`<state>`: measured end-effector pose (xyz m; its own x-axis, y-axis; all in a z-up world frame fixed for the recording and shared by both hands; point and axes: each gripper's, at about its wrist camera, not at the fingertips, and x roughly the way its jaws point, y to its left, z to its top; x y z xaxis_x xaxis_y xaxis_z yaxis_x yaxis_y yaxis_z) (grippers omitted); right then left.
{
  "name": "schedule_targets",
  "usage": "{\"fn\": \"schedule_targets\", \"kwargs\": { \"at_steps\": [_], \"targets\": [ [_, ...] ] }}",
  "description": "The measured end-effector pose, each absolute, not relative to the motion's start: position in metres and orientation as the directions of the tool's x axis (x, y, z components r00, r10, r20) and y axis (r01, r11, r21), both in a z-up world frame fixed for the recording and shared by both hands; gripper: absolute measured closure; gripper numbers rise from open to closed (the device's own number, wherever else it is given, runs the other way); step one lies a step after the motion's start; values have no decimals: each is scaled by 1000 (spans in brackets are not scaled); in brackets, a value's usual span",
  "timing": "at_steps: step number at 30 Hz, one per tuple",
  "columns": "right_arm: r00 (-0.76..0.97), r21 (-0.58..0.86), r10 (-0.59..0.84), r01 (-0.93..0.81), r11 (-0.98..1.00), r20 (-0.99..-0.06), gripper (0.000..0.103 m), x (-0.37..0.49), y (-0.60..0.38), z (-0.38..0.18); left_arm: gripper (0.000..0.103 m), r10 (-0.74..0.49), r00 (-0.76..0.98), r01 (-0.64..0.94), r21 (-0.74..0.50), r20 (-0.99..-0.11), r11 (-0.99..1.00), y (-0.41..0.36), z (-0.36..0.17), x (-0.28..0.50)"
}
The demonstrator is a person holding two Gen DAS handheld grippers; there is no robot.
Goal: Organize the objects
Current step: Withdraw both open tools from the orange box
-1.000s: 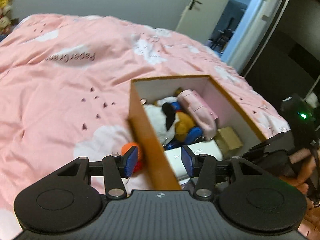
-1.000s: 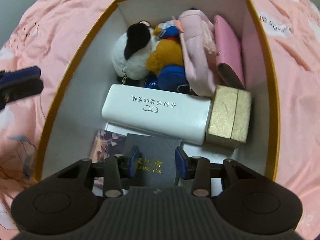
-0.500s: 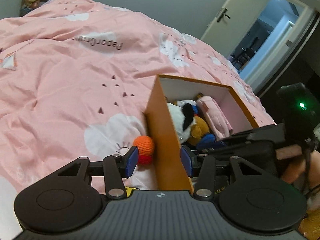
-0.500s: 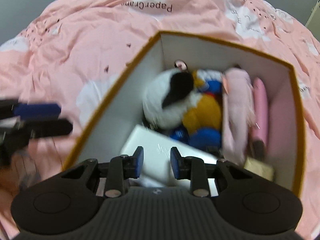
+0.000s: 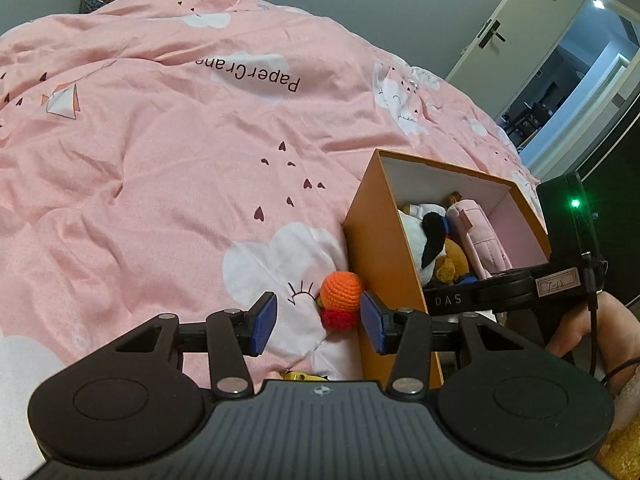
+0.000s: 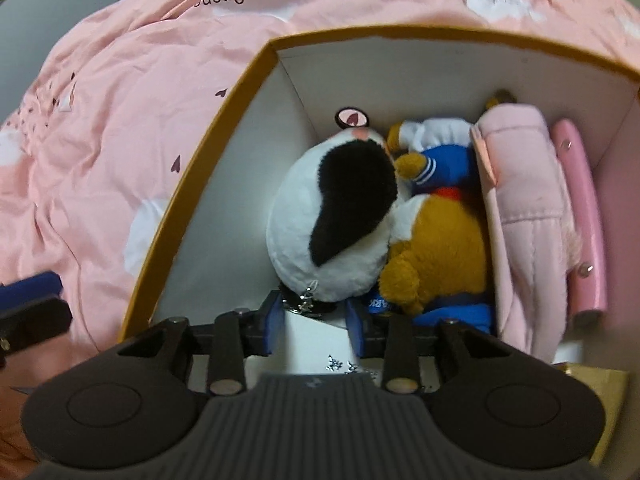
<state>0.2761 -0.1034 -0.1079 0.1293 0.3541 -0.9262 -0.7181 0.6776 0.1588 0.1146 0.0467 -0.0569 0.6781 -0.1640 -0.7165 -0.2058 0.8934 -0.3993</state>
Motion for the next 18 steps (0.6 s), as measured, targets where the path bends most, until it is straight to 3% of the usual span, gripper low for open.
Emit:
{"fn": "schedule_targets", "kwargs": {
  "at_steps": [9, 18],
  "targets": [
    [206, 61, 336, -767, 638, -919, 67, 251, -107, -88, 49, -119, 668, -207, -337, -734, 918, 44, -49, 110],
    [349, 38, 534, -811, 584, -770, 61, 202, -132, -17, 49, -66, 685, -162, -241, -725, 957, 37, -23, 99]
  ]
}}
